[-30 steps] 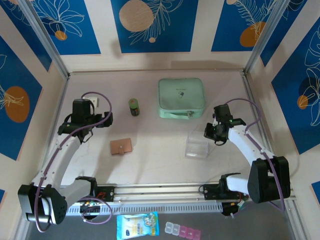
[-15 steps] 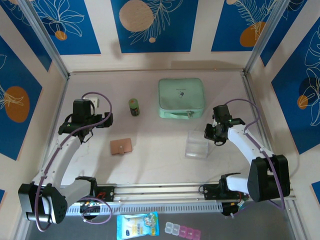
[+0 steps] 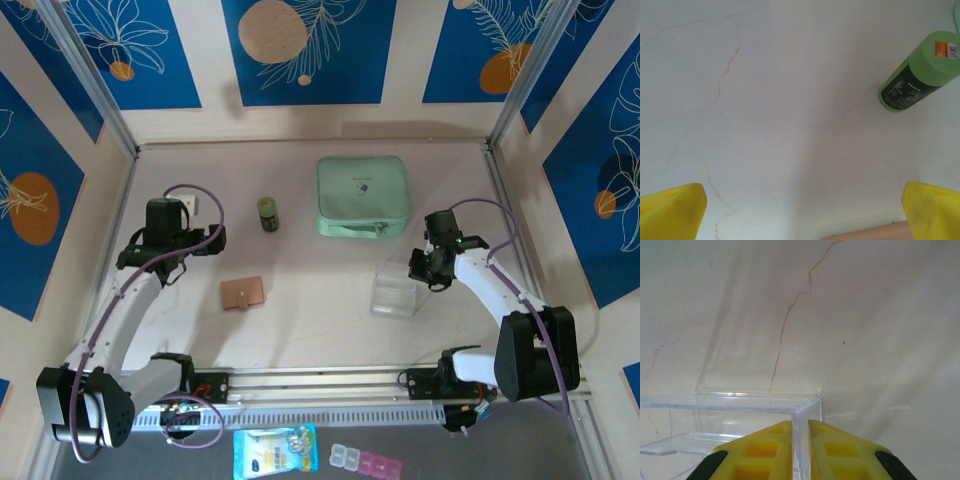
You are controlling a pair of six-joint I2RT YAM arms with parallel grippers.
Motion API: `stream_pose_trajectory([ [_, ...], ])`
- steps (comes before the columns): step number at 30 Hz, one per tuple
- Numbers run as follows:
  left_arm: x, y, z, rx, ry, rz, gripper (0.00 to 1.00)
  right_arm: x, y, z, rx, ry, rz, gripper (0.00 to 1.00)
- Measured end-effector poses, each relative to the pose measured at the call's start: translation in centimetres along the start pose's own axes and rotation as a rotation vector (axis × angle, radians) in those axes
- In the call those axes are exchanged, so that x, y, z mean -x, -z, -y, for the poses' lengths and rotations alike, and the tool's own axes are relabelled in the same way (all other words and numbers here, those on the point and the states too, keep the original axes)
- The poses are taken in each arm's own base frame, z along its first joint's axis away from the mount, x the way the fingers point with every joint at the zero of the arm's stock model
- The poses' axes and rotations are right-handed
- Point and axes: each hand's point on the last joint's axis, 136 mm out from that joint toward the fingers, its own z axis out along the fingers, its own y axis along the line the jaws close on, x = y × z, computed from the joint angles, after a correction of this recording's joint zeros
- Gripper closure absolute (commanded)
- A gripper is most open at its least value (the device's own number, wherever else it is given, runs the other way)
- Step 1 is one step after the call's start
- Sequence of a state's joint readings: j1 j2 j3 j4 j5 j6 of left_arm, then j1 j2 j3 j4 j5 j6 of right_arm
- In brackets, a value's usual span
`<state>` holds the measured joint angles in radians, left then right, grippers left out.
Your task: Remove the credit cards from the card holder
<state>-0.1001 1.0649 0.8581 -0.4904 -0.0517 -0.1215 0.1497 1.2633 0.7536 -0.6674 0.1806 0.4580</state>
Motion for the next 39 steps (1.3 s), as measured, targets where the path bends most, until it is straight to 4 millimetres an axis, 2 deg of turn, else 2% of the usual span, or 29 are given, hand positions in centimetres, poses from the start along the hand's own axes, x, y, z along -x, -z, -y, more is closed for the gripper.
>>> stream_pose_trajectory([
  [14, 0.0, 0.0, 0.0, 0.000, 0.000, 0.000, 0.00, 0.1, 0.4, -0.2, -0.015, 0.015, -0.004, 0.90],
  [19, 0.0, 0.0, -0.1, 0.003, 0.002, 0.000, 0.00, 0.7, 0.6, -1.3, -0.016, 0.039, 0.002, 0.91],
  [22, 0.0, 0.0, -0.2, 0.004, 0.003, 0.000, 0.00, 1.0, 0.3, -2.6, -0.017, 0.064, -0.006, 0.91],
  [27, 0.0, 0.0, -0.2, 0.003, 0.004, 0.001, 0.00, 1.5, -0.4, -5.9, -0.016, 0.122, -0.027, 0.91],
  [33, 0.0, 0.1, 0.1, -0.012, 0.005, 0.003, 0.00, 2.6, -1.7, -11.3, -0.003, 0.193, -0.040, 0.91],
  [39, 0.1, 0.4, 0.2, -0.022, 0.004, 0.011, 0.00, 4.8, -2.8, -17.2, 0.037, 0.241, -0.019, 0.91],
])
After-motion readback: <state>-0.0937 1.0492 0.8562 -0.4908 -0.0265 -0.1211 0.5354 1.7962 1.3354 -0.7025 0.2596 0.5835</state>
